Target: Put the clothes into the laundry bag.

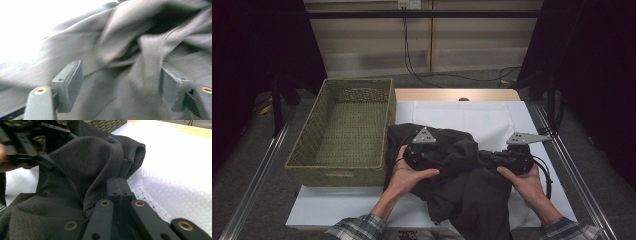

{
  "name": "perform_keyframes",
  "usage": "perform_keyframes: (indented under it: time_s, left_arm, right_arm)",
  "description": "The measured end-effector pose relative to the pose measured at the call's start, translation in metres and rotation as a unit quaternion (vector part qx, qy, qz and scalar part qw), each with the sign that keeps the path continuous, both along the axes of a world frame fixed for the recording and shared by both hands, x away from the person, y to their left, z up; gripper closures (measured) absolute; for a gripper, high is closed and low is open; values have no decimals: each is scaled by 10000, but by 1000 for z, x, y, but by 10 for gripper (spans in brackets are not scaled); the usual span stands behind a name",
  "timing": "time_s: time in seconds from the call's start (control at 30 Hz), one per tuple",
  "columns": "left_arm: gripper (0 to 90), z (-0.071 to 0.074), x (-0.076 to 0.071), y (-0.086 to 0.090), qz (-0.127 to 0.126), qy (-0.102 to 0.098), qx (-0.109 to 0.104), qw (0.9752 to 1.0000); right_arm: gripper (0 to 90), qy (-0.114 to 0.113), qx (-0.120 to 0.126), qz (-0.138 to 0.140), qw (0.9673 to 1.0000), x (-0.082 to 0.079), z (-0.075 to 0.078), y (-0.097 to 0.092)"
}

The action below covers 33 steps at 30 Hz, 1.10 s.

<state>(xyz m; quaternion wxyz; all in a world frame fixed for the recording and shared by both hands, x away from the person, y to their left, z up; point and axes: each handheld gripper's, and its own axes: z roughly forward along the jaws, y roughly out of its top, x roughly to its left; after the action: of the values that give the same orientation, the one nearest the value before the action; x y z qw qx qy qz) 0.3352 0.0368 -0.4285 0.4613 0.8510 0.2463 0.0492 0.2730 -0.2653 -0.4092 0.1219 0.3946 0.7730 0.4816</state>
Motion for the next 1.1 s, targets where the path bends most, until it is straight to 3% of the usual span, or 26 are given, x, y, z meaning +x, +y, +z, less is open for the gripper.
perform_keyframes:
  time_s: [0.07, 0.13, 0.17, 0.23, 0.33, 0.37, 0.4, 0.43, 0.5, 0.57, 0.67, 0.73, 0.77, 0.9, 0.97, 1.1]
  left_arm:
    - [175, -13, 9, 2, 214, 161, 251, 9993]
    - [110, -26, 16, -3, 243, 250, 546, 9979]
    - [100, -30, 18, -4, 263, 291, 586, 9975]
    - [77, -38, 25, -6, 149, 508, 459, 9975]
    - [50, -49, 29, -11, 162, 542, 516, 9971]
    - [50, -53, 30, -13, 148, 586, 638, 9961]
    - [51, -56, 29, -14, 113, 548, 692, 9960]
    - [63, -57, 27, -16, 187, 388, 693, 9967]
    - [172, -55, 25, -17, 79, 396, 611, 9973]
    - [448, -52, 22, -18, -98, 419, 592, 9973]
    - [719, -52, 20, -18, -237, 695, 387, 9966]
    - [781, -54, 21, -14, -222, 831, 153, 9962]
    - [807, -51, 20, -13, -195, 815, 160, 9964]
    - [832, -30, 12, -7, -149, 577, 66, 9982]
    - [835, -16, 6, -3, -225, 437, -79, 9988]
    - [841, 3, -4, -3, -471, 373, -432, 9973]
  right_arm:
    - [900, 9, 14, -18, 10000, 1, 0, 0]
    - [900, -1, -11, 21, 10000, 1, -1, 0]
    - [900, 19, -3, 24, 10000, 2, -1, 1]
    - [900, 23, -12, 23, 10000, 3, -2, 1]
    - [900, 21, -26, 62, 10000, 3, -2, 2]
    - [900, 32, -30, 65, 10000, 3, -2, 2]
    - [900, 46, -17, 53, 10000, 4, -3, 3]
    - [900, 43, -26, 60, 10000, 5, -3, 3]
    - [900, 55, -43, 53, 10000, 6, -4, 4]
    - [900, 60, -76, 50, 9999, 8, -5, 6]
    - [900, 87, -57, 34, 9999, 10, -6, 7]
    - [900, 124, -67, 14, 9999, 9, -7, 8]
    - [900, 115, -75, 12, 9999, 9, -7, 8]
    - [900, 110, -69, -22, 9999, 10, -7, 6]
    - [900, 123, -46, -88, 9999, 11, -7, 4]
    - [900, 142, -53, -142, 9998, 13, -8, 5]
